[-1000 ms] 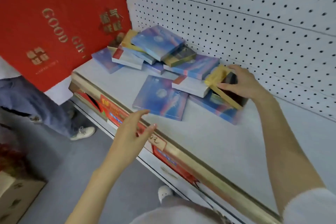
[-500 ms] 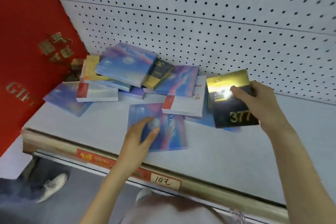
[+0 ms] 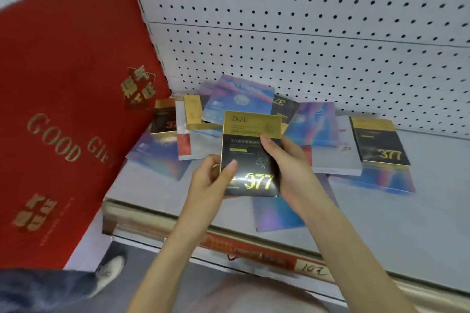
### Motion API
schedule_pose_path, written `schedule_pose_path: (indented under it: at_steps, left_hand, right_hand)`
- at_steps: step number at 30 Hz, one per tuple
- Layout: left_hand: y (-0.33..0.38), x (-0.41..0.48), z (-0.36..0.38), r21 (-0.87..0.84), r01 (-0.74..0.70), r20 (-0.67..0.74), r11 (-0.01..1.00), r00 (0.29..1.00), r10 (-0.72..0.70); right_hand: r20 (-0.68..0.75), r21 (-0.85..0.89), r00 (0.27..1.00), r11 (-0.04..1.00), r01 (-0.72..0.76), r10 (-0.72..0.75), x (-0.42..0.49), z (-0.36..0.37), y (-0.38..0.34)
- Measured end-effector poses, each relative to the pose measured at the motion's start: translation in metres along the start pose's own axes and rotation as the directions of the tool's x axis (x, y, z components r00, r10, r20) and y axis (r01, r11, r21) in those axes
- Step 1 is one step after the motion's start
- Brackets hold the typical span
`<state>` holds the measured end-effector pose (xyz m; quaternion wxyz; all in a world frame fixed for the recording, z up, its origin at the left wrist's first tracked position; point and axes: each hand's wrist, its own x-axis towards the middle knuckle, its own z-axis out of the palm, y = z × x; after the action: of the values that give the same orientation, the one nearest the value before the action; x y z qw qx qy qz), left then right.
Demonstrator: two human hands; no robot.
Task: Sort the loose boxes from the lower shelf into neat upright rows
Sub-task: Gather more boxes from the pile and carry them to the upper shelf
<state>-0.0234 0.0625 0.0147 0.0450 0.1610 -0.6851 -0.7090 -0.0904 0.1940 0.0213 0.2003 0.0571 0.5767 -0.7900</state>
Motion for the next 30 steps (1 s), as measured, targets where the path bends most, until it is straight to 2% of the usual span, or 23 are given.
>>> schedule_pose_path:
  at_steps: [4,7,9,11,14,18,21,24,27,30]
  left_hand:
    - [-0.001,0.002,-0.022,-0.061,0.029,-0.033,0.998,0.999,-0.031]
    - [-0.004,0.003,-0.039,-0.058,0.029,-0.075,0.998,0.997,-0.033]
    - [-0.006,0.005,-0.052,-0.085,0.042,-0.114,0.995,0.992,-0.052]
    - [-0.008,0.007,-0.066,-0.113,0.063,-0.155,0.992,0.985,-0.08]
    - [-0.012,0.005,-0.086,-0.132,0.089,-0.213,0.987,0.97,-0.116]
    - [-0.016,0.003,-0.102,-0.126,0.144,-0.273,0.982,0.946,-0.174]
    - [-0.02,0.002,-0.11,-0.112,0.16,-0.315,0.981,0.93,-0.188]
    - [-0.025,0.001,-0.116,-0.114,0.152,-0.353,0.982,0.917,-0.183]
    - [-0.029,0.003,-0.113,-0.111,0.129,-0.388,0.985,0.907,-0.163]
    - [-0.032,0.005,-0.097,-0.078,0.142,-0.297,0.987,0.942,-0.159]
  right_hand:
    - [-0.011,0.011,0.999,0.999,-0.033,0.034,0.01,0.022,0.007]
    - [-0.14,-0.008,0.989,0.999,-0.052,0.051,0.027,0.026,0.014]
    - [-0.2,0.081,0.968,0.987,-0.137,0.151,0.039,0.025,0.022]
    - [-0.195,0.198,0.943,0.953,-0.231,0.269,0.051,0.025,0.03]
    - [-0.16,0.3,0.929,0.913,-0.275,0.333,0.067,0.024,0.031]
    - [-0.201,0.461,0.925,0.864,-0.202,0.323,0.081,0.028,0.025]
    - [-0.225,0.533,0.938,0.839,-0.108,0.264,0.083,0.028,0.023]
    - [-0.212,0.504,0.959,0.862,-0.057,0.188,0.066,0.024,0.021]
    - [-0.233,0.404,0.962,0.914,-0.038,0.143,0.029,0.013,0.026]
    - [-0.251,0.379,0.964,0.925,0.015,0.087,-0.021,-0.005,0.035]
